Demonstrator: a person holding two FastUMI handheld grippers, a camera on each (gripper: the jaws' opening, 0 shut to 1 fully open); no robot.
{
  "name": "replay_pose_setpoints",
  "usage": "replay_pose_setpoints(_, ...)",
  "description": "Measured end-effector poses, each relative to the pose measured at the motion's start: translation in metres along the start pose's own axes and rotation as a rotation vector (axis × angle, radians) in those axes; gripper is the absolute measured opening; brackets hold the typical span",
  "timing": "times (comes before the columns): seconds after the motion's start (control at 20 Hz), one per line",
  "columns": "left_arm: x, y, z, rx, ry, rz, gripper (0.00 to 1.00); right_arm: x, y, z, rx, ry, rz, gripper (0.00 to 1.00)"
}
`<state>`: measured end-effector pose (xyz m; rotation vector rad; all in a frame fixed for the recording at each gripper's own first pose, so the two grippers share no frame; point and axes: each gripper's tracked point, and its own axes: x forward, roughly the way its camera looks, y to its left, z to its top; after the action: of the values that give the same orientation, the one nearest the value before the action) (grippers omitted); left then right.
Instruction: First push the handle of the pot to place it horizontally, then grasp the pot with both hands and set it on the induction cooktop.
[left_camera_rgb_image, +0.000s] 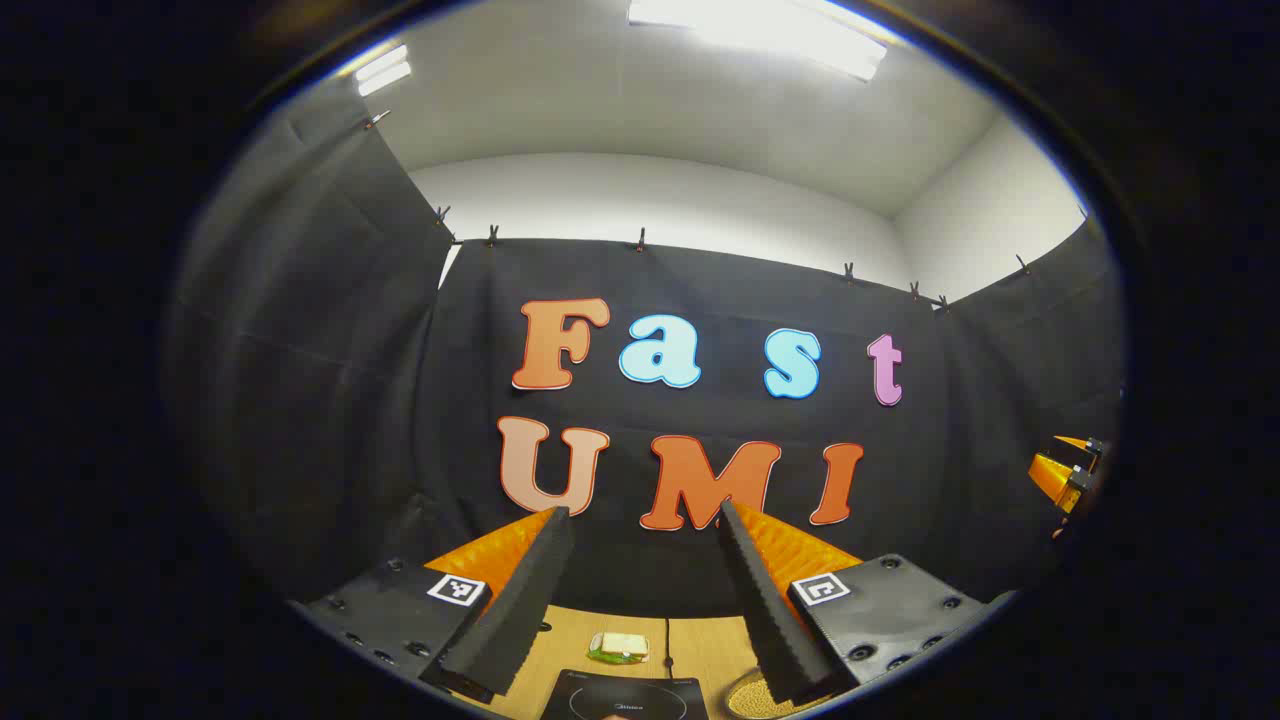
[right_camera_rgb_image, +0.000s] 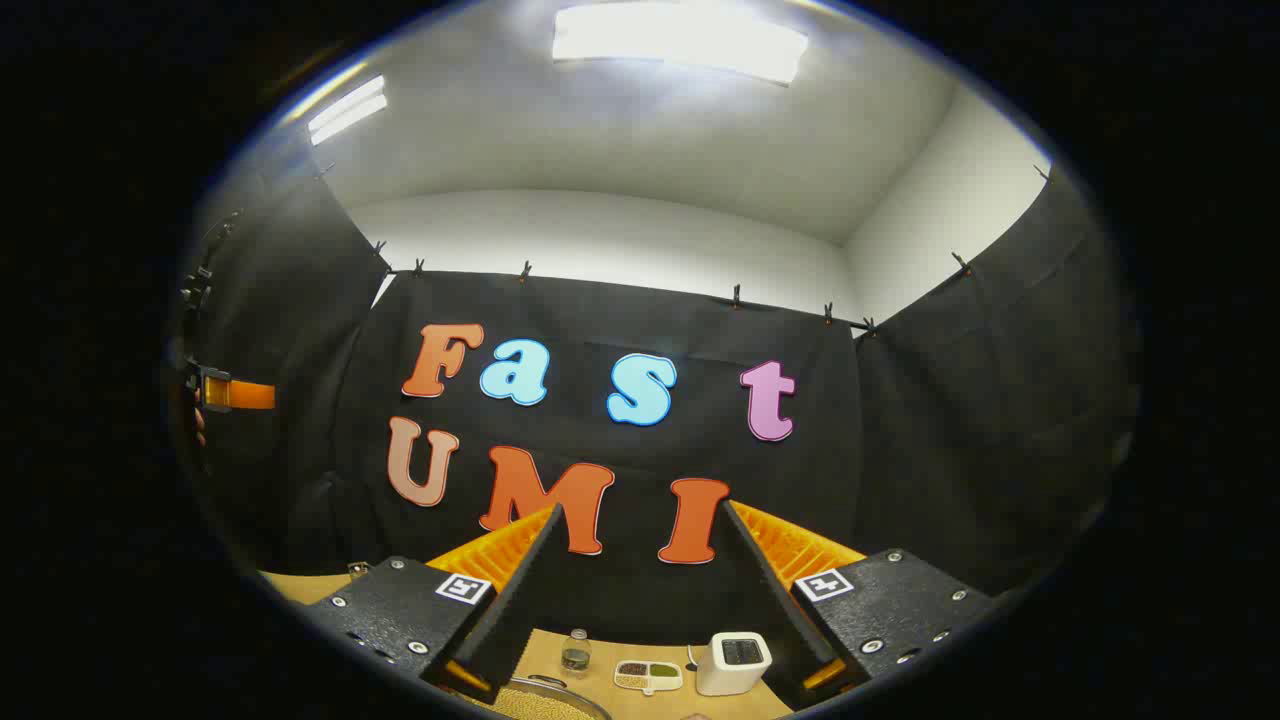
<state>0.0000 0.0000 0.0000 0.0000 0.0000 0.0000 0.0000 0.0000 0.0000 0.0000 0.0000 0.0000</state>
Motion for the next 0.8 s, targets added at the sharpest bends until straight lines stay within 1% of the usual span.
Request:
replay_pose_setpoints(0.15, 0.002, 0.004, -0.001, 0.001, -0.009, 0.009, 0.96, 0.001, 0.006, 0.001, 0.012, -0.005, 0.012, 0.95)
replay_pose_setpoints(0.35, -0.001, 0.007, -0.002, 0.027, -0.027, 0.024, 0.95, 0.001, 0.015, -0.006, 0.033, 0.013, 0.040, 0.95)
replay_pose_setpoints(0.55, -0.008, 0.000, -0.001, 0.062, -0.038, 0.017, 0.94, 0.004, 0.021, -0.014, 0.049, 0.031, 0.056, 0.95)
replay_pose_setpoints(0.6, -0.008, -0.004, 0.001, 0.064, -0.044, 0.008, 0.96, 0.005, 0.022, -0.019, 0.047, 0.042, 0.059, 0.92)
replay_pose_setpoints(0.65, -0.009, -0.006, 0.002, 0.068, -0.048, 0.008, 0.95, 0.005, 0.025, -0.024, 0.045, 0.053, 0.066, 0.95)
replay_pose_setpoints(0.7, -0.009, -0.006, 0.002, 0.075, -0.054, 0.008, 0.94, 0.006, 0.027, -0.027, 0.046, 0.063, 0.073, 0.95)
replay_pose_setpoints(0.8, -0.013, -0.006, 0.004, 0.081, -0.067, 0.012, 0.95, 0.005, 0.031, -0.029, 0.053, 0.071, 0.080, 0.95)
